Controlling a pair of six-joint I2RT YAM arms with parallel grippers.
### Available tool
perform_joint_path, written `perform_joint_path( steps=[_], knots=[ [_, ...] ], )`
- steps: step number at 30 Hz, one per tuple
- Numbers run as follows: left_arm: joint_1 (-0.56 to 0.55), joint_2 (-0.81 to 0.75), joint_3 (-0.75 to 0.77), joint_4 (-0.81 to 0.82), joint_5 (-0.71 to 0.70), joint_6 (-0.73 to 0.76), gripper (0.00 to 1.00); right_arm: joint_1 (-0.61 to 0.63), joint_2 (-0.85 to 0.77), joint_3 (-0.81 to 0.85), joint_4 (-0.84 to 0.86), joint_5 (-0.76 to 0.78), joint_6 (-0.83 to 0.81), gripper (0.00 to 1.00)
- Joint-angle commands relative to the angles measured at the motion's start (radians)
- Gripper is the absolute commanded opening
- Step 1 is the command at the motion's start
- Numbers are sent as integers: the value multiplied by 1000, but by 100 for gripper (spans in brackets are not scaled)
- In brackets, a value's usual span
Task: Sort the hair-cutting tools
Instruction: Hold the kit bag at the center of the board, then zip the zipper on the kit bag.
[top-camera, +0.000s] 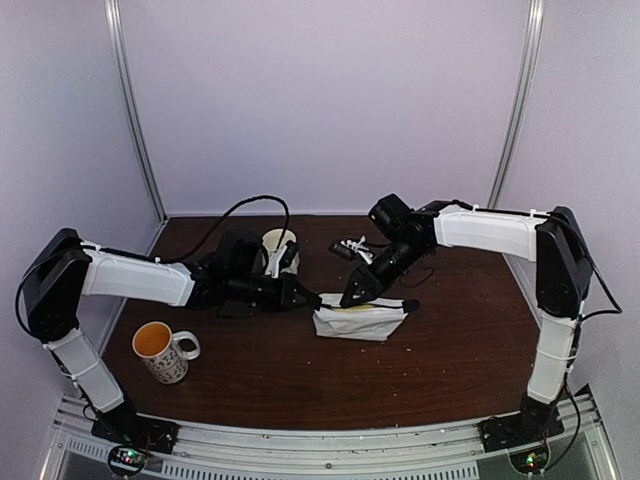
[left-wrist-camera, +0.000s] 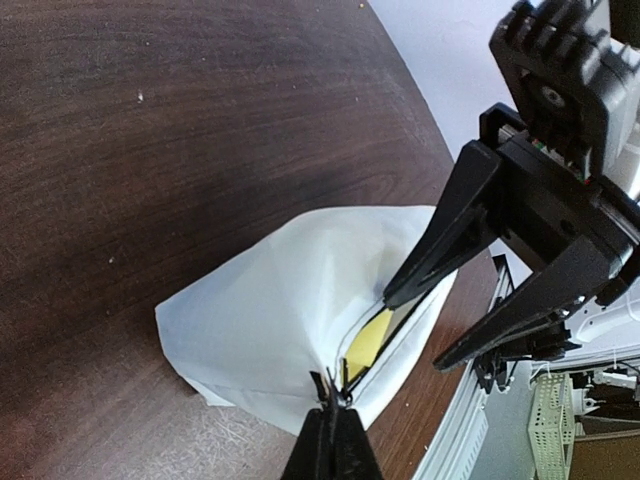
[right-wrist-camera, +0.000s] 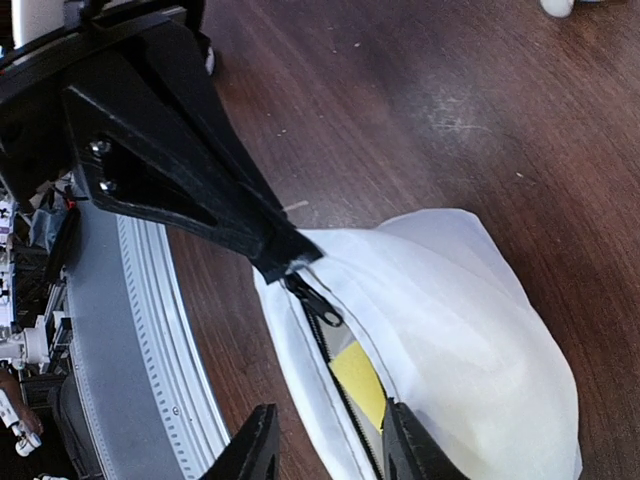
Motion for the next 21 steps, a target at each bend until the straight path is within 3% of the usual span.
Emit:
perform_joint_path(
  steps=[1,13,21],
  knots=[
    [6,-42,-36,146,31,-48,0,20,31,46,-10,-85,29,35],
    [6,-38,-69,208,50,-62,0,40,82,75,7,-54,110,44],
    [6,-23,-54,195,78,-49,0,38,136,124,17,-131,119,44]
  ],
)
